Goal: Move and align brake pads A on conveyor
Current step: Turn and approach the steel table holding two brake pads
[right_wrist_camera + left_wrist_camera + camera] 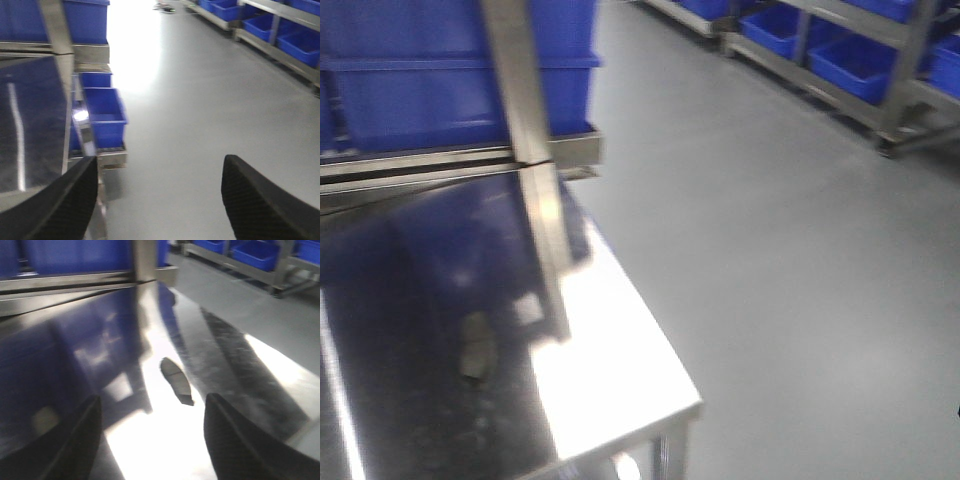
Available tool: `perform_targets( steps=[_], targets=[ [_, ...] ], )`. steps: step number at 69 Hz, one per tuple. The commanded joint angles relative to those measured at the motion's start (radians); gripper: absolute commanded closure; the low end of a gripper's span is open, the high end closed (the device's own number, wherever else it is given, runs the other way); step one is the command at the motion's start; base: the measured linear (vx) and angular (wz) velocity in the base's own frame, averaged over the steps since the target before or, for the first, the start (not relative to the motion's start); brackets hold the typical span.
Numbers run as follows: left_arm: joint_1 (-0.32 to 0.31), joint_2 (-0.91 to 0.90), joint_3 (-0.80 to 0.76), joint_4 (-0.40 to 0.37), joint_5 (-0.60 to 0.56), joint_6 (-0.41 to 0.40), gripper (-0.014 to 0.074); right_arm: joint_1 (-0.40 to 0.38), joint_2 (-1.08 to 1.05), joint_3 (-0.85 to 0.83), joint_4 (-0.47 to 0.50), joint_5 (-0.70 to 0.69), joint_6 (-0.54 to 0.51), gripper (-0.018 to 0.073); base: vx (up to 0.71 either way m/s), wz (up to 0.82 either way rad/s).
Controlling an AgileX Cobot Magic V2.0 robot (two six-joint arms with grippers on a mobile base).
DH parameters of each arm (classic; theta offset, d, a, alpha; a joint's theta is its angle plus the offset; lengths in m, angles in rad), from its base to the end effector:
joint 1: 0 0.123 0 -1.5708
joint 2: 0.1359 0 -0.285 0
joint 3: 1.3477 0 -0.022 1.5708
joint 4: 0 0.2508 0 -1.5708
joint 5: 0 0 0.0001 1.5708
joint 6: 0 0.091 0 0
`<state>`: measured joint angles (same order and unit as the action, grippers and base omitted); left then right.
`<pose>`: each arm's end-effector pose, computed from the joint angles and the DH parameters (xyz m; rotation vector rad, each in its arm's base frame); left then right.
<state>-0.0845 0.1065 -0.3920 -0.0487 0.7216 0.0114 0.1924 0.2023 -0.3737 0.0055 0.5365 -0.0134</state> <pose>0.0340 -0.0058 0.2721 0.0786 1.9187 -0.1046 0.0544 0.0109 0.2779 -0.1877 1.8412 0.1307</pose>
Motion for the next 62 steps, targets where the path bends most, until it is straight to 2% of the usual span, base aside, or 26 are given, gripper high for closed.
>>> perform_targets(
  steps=[1, 31, 62],
  targets=[
    [-0.005, 0.016, -0.024, -0.006, -0.074, -0.001, 0.0157, -0.003, 0.014, -0.027, -0.005, -0.072, -0.012, 0.0054, 0.21, 0.88],
    [-0.005, 0.016, -0.024, -0.006, -0.074, -0.001, 0.0157, -0.003, 0.014, -0.027, -0.005, -0.072, -0.012, 0.0054, 0.16, 0.66],
    [-0.005, 0.016, -0.024, -0.006, -0.074, -0.001, 0.0157, -0.003, 0.014, -0.027, -0.005, -0.072, -0.012, 0.0054, 0.05, 0.34]
  ],
)
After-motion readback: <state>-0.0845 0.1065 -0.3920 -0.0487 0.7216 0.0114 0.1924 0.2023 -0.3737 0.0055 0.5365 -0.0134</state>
